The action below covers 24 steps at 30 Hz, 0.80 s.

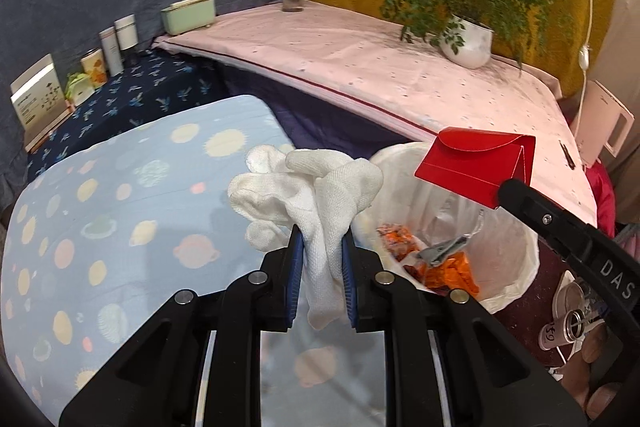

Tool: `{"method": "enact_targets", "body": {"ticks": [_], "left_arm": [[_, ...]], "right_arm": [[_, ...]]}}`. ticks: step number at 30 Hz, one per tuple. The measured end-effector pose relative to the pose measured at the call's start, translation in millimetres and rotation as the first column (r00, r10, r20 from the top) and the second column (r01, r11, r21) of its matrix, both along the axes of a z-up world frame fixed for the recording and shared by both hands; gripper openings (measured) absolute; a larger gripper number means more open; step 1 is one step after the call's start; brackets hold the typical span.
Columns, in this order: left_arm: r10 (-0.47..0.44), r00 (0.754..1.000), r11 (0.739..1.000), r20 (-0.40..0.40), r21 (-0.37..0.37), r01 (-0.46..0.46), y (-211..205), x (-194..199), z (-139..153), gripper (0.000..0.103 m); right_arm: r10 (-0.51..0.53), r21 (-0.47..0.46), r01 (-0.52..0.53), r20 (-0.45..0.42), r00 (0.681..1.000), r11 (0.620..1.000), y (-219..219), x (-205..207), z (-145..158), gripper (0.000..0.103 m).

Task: Collect trash
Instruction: 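Carry the glove and red card over the bin and open both tools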

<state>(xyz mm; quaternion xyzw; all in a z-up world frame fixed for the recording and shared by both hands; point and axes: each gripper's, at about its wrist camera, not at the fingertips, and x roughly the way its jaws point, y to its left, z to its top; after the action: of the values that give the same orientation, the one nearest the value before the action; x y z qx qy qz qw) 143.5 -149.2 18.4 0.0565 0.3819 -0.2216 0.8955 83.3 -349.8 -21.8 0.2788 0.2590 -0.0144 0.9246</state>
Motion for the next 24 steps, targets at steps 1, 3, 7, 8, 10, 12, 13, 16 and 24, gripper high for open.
{"method": "enact_targets", "body": {"ticks": [1, 3, 7, 8, 10, 12, 13, 16, 24], "left_arm": [[-0.014, 1.000, 1.000, -0.002, 0.000, 0.014, -7.5, -0.8, -0.3, 0.018], [-0.043, 0.999, 0.999, -0.008, -0.002, 0.043, -22.4, -1.5, -1.1, 0.018], [-0.095, 0.995, 0.995, -0.019, -0.019, 0.095, -46.9, -5.2, -2.5, 0.018], [-0.106, 0.994, 0.994, -0.019, -0.021, 0.105, -52.7, -6.0, -3.2, 0.018], [-0.127, 0.992, 0.992, -0.025, -0.025, 0.126, -64.4, -6.9, -5.1, 0.018], [-0.148, 0.988, 0.989, -0.035, -0.030, 0.147, -74.7, -7.0, -8.0, 0.021], [-0.152, 0.988, 0.988, -0.037, -0.030, 0.151, -78.5, -6.5, -8.9, 0.021], [-0.158, 0.987, 0.987, -0.029, -0.025, 0.157, -87.3, -7.8, -12.0, 0.026], [-0.130, 0.991, 0.991, -0.008, -0.024, 0.130, -91.9, -3.2, -15.2, 0.052]], "right_arm": [[-0.012, 0.001, 0.012, -0.002, 1.000, 1.000, -6.1, -2.7, -1.9, 0.002], [-0.036, 0.006, 0.036, -0.007, 0.999, 0.999, -18.8, -7.8, -5.5, 0.002], [-0.077, 0.020, 0.077, -0.017, 0.997, 0.997, -41.0, -16.8, -14.1, 0.002], [-0.085, 0.023, 0.085, -0.020, 0.996, 0.996, -45.8, -18.6, -16.2, 0.002], [-0.096, 0.024, 0.096, -0.025, 0.995, 0.995, -52.3, -20.7, -18.9, 0.002], [-0.103, 0.026, 0.104, -0.030, 0.994, 0.994, -57.6, -22.2, -21.9, 0.002], [-0.106, 0.028, 0.107, -0.033, 0.994, 0.994, -60.1, -22.7, -23.1, 0.002], [-0.114, 0.031, 0.116, -0.042, 0.993, 0.993, -65.7, -24.4, -28.4, 0.002], [-0.108, 0.037, 0.111, -0.060, 0.992, 0.993, -71.4, -19.0, -38.0, 0.002]]}}
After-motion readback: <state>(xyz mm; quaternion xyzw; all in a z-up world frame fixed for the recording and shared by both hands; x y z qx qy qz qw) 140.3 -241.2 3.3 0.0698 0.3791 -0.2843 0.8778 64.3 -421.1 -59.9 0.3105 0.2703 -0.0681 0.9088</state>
